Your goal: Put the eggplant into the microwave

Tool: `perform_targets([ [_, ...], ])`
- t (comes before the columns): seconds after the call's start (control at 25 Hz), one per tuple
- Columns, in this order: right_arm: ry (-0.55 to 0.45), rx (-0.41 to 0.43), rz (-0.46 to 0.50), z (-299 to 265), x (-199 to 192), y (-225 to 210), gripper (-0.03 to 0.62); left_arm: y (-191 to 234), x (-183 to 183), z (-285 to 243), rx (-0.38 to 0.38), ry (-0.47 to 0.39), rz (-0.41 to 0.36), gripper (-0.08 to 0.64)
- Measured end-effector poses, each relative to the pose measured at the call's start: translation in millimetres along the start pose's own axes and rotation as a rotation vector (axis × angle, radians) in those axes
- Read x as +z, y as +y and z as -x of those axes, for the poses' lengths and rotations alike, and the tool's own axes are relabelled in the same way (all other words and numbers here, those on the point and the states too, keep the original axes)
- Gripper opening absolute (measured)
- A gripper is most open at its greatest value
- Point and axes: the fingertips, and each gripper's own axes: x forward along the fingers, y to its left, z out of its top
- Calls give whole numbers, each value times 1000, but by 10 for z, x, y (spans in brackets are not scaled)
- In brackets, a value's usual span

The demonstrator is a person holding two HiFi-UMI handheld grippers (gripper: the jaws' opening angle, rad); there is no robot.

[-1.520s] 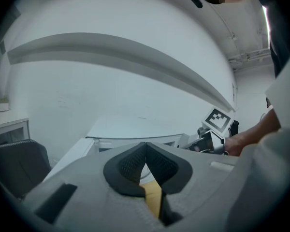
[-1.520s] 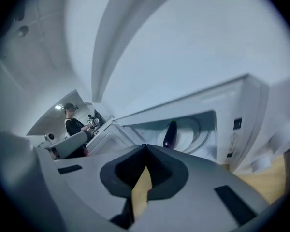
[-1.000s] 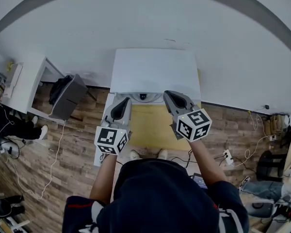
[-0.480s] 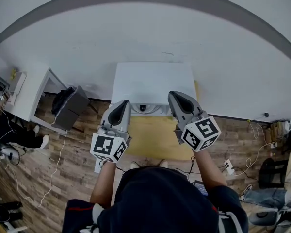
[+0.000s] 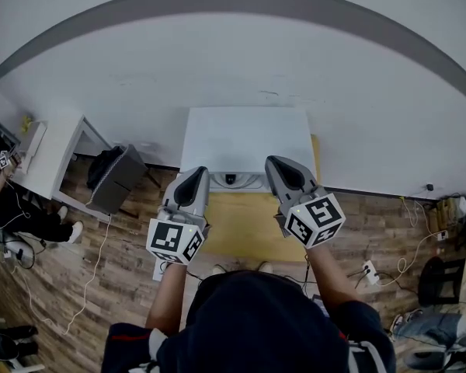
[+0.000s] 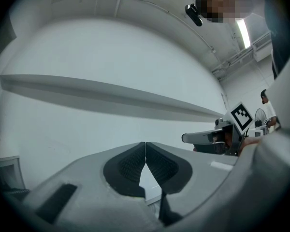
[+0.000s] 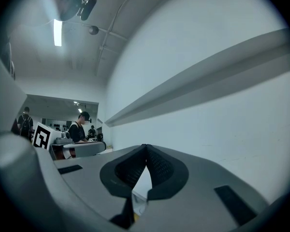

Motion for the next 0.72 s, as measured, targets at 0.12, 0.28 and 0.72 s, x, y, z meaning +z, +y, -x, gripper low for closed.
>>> perform_targets([
  [0.12, 2, 2, -2, -3, -17, 3, 12, -5, 21, 2, 2, -3, -6, 17],
  [0.28, 3, -1, -14, -11, -14, -22, 12, -13, 37, -7, 1, 1, -22, 17],
  [0.72, 23, -18, 10, 7, -114, -74, 12, -43, -11, 4, 0, 11, -24, 17],
])
